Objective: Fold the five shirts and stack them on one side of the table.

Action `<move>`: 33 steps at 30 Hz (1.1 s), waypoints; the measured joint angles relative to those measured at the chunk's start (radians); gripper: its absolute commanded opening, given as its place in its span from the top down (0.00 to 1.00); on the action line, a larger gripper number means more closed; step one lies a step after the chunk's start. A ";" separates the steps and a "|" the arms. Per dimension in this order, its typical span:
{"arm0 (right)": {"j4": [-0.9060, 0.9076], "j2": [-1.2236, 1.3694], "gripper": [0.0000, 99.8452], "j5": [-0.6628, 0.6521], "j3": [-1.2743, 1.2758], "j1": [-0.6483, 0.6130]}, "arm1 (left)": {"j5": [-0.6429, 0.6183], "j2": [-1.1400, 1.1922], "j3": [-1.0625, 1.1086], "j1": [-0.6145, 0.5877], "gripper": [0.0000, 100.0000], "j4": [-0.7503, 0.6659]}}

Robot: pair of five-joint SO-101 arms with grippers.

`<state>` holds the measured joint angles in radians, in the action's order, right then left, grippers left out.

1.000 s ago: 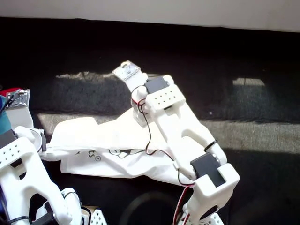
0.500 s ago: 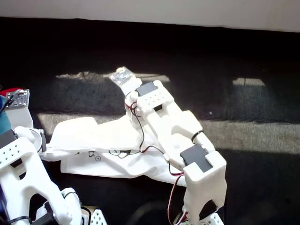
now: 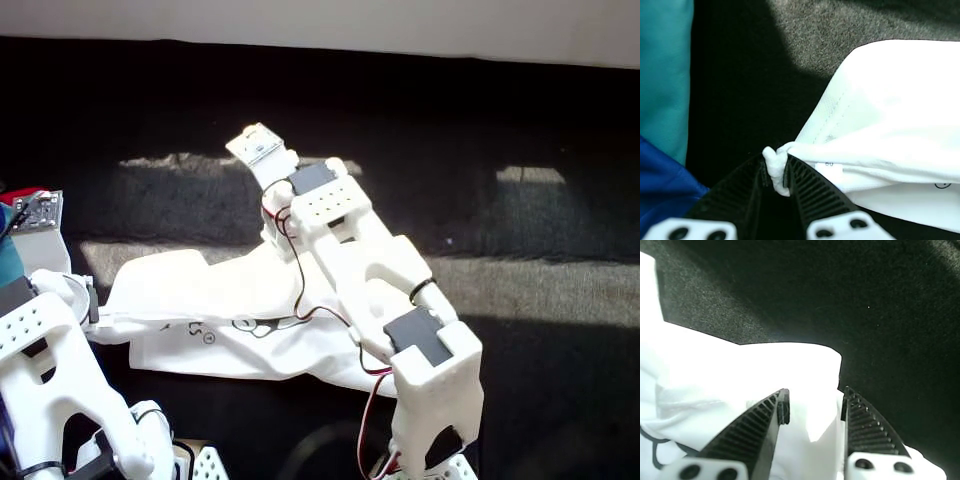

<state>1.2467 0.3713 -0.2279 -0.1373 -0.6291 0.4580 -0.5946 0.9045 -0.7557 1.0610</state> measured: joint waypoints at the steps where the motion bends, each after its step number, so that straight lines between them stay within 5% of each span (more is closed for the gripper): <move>1: 0.000 0.000 0.83 0.000 0.000 0.000 | 0.000 0.000 0.000 0.000 0.99 0.000; 10: -0.018 0.086 1.00 -0.028 0.000 0.000 | 0.000 0.000 0.000 0.000 0.99 0.000; 33: 0.181 -0.057 0.94 -0.025 -0.190 0.051 | 0.000 0.000 0.000 0.086 0.99 0.000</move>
<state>1.4277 0.3145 -0.2524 -0.3276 -0.5785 0.4580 -0.5946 0.9045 -0.6697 1.0610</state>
